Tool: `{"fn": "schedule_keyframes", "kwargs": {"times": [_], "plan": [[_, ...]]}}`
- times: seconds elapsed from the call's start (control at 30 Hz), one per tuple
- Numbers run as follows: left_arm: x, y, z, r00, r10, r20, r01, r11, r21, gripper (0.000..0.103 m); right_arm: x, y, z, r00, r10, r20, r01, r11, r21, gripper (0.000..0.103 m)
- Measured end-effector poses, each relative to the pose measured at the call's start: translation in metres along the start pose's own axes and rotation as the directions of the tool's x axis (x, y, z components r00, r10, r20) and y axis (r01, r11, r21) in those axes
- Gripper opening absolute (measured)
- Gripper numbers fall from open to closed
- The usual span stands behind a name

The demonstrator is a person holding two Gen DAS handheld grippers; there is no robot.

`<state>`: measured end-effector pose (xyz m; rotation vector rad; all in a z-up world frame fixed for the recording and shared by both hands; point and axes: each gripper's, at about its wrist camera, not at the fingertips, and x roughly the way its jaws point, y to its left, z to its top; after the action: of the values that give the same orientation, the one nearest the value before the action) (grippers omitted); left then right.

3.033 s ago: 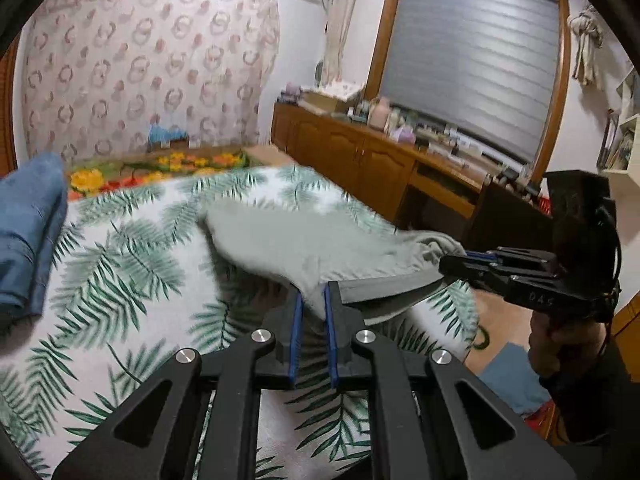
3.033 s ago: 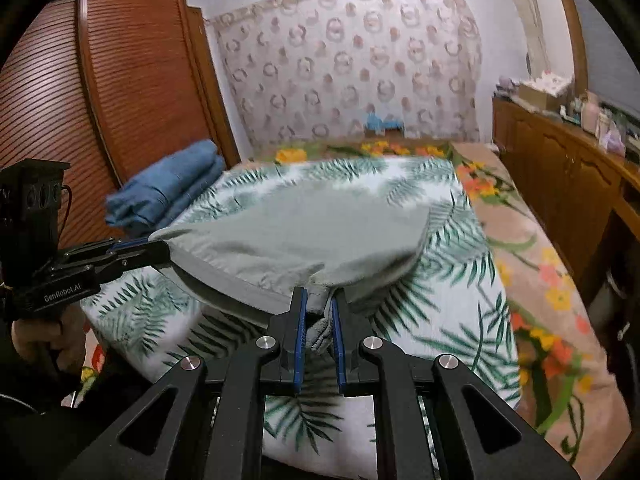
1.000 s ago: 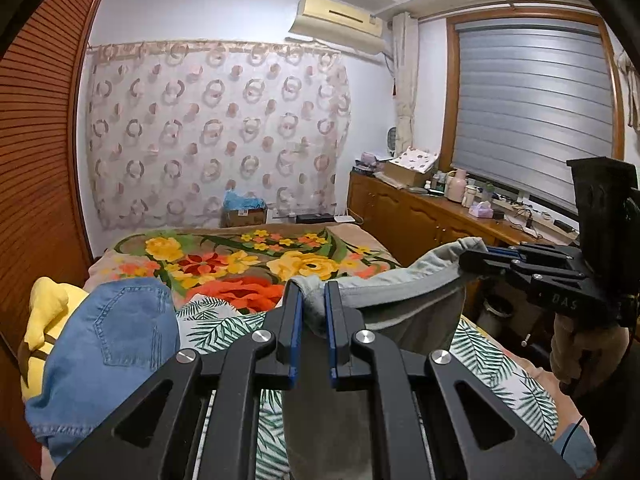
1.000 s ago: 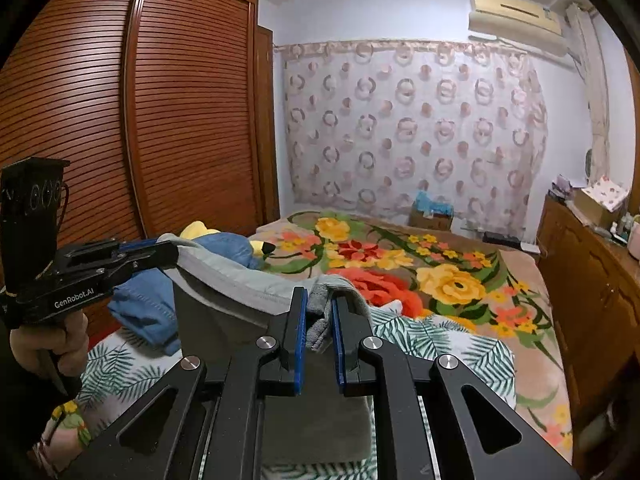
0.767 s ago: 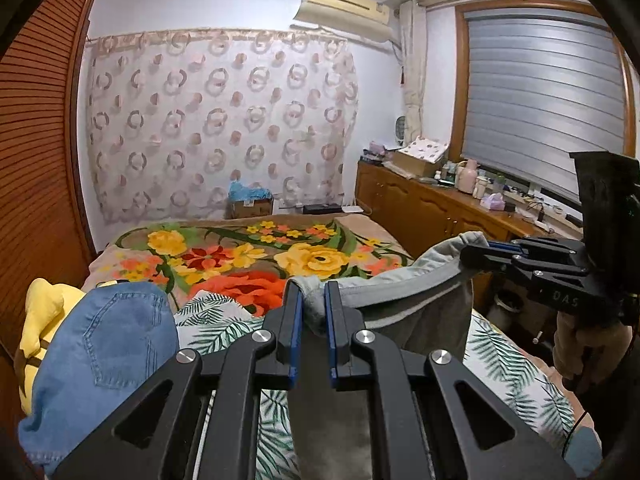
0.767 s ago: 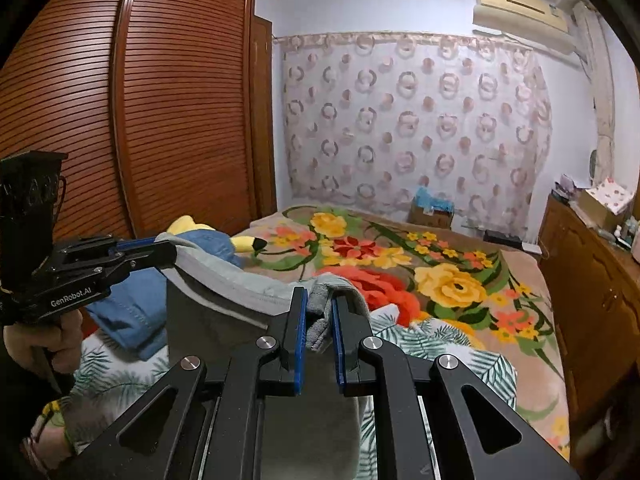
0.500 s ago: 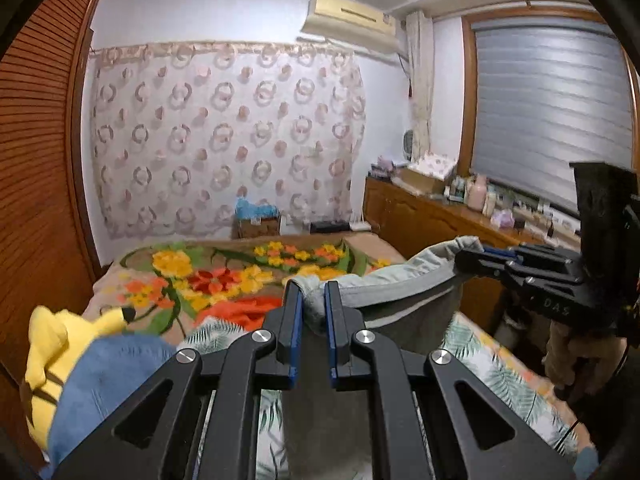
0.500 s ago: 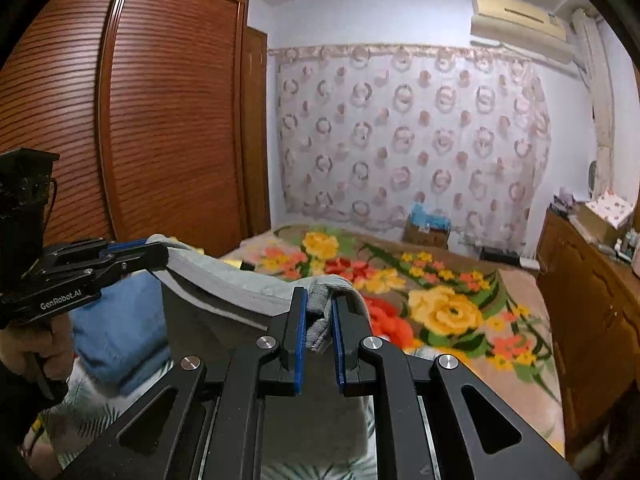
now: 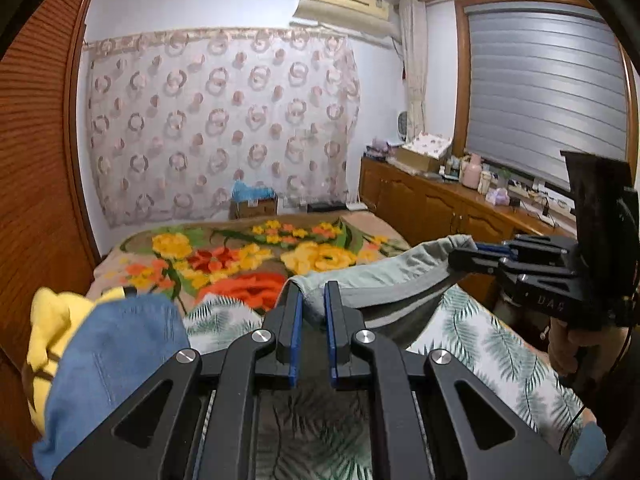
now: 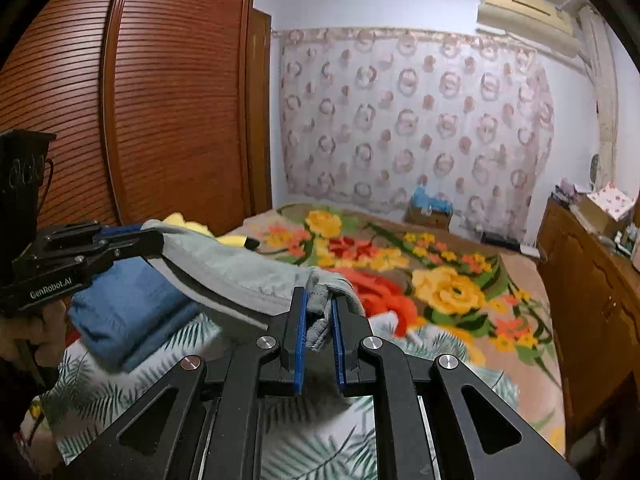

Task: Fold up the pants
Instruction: 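Raise the held grey pants end high with both grippers, then carry the held end over the rest of the pants with both grippers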

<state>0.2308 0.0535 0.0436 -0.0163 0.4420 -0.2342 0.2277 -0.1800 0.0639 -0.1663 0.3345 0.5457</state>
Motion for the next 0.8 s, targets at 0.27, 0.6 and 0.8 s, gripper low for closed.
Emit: {"fn": "schedule_keyframes", "kwargs": {"times": [0.27, 0.6, 0.8], "plan": [[-0.021, -0.010, -0.045, 0.997, -0.023, -0.068, 0.022, 1.000, -0.013, 0.012, -0.009, 0.022, -0.020, 0.995, 0.002, -0.102, -0.001, 1.000, 0.012, 0.012], [-0.037, -0.025, -0.094, 0.990, -0.035, -0.138, 0.033, 0.999, -0.017, 0.012, -0.024, 0.036, -0.036, 0.981, 0.016, -0.195, -0.006, 0.999, 0.054, 0.012], [-0.041, -0.030, -0.127, 0.983, -0.016, -0.180, 0.015, 1.000, -0.007, 0.012, -0.027, 0.048, -0.053, 0.970, 0.022, -0.241, -0.007, 0.998, 0.065, 0.012]]}}
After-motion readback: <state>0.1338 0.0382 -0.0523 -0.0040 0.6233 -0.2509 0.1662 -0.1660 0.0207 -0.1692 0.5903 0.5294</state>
